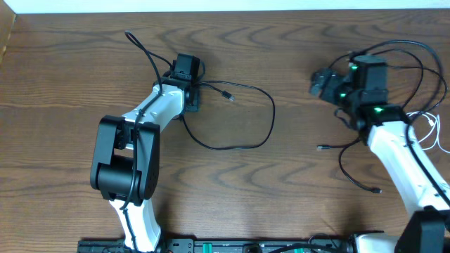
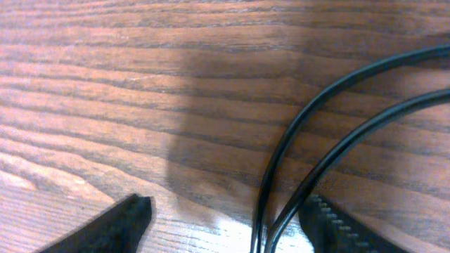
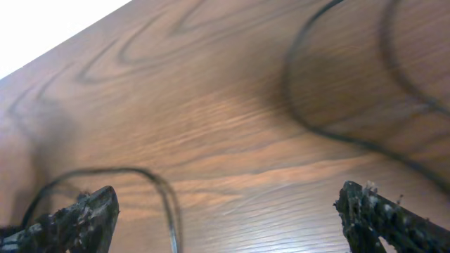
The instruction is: Untangle cables
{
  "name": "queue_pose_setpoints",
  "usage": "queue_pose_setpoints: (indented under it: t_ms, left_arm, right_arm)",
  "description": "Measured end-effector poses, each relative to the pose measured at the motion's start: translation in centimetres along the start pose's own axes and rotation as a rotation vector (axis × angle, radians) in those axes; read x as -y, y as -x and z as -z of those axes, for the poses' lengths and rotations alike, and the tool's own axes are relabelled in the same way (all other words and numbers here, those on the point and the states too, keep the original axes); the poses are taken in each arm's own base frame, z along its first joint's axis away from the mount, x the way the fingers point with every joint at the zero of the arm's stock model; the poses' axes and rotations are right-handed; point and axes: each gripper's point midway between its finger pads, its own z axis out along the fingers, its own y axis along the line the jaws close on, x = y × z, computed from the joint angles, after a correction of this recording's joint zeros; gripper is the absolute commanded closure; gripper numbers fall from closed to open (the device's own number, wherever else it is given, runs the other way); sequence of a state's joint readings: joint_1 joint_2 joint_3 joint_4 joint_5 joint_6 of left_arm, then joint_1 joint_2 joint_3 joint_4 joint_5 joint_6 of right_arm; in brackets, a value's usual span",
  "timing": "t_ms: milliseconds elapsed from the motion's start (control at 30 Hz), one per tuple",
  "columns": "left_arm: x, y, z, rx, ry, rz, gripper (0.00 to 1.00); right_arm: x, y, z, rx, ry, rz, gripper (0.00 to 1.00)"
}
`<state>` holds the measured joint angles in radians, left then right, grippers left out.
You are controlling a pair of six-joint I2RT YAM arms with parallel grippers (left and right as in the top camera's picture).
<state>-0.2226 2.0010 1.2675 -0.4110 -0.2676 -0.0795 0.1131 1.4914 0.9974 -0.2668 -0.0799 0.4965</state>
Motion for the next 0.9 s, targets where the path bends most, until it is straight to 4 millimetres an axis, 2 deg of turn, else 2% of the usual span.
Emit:
queue_pose_setpoints:
  t_ms: [33, 100, 233, 300, 367, 433, 600, 633, 700, 733, 900]
  left_arm:
    - [0.0, 0.0, 0.0, -0.001, 0.0, 0.003, 0.62]
    - [0.0, 0.0, 0.0, -0.002, -0.001, 0.002, 0.91]
    - [0.0, -0.1, 0.0, -0.003, 0.0, 0.001, 0.92]
    - [0.2, -0.1, 0.0, -0.005, -0.012, 0.001, 0.92]
    - [0.5, -0.2, 0.0, -0.009, -0.03, 0.001, 0.92]
    - [0.9, -0.3, 0.0, -0.015, -0.053, 0.0, 0.92]
    - [2.0, -0.8, 0.2, -0.037, -0.119, -0.003, 0.92]
    - [2.2, -0.8, 0.4, -0.04, -0.135, -0.003, 0.85]
    - [2.5, -0.7, 0.9, -0.037, -0.16, 0.004, 0.55]
    - [2.6, -0.5, 1.2, -0.028, -0.169, 0.002, 0.46]
    - [2.0, 0.7, 2.8, 0.014, -0.192, 0.025, 0.38]
  right_arm:
    - [-0.7, -0.8, -0.8, -0.021, 0.009, 0.018, 0.03]
    - [-1.4, -2.6, -2.2, -0.069, 0.013, 0.043, 0.02]
    - [-2.5, -6.6, -5.0, -0.17, 0.012, 0.092, 0.03]
    - [-3.6, -8.8, -6.6, -0.21, 0.028, 0.128, 0.05]
    - [-4.5, -10.2, -7.6, -0.226, 0.045, 0.154, 0.09]
    - [-5.6, -12.3, -8.8, -0.257, 0.064, 0.188, 0.08]
    - [-7.4, -14.0, -9.4, -0.267, 0.102, 0.228, 0.06]
    - [-7.8, -14.1, -9.4, -0.262, 0.112, 0.233, 0.06]
    - [-8.4, -14.3, -9.3, -0.258, 0.127, 0.242, 0.06]
    - [-8.7, -14.5, -9.2, -0.261, 0.133, 0.249, 0.05]
    - [-9.5, -15.0, -9.1, -0.263, 0.15, 0.264, 0.04]
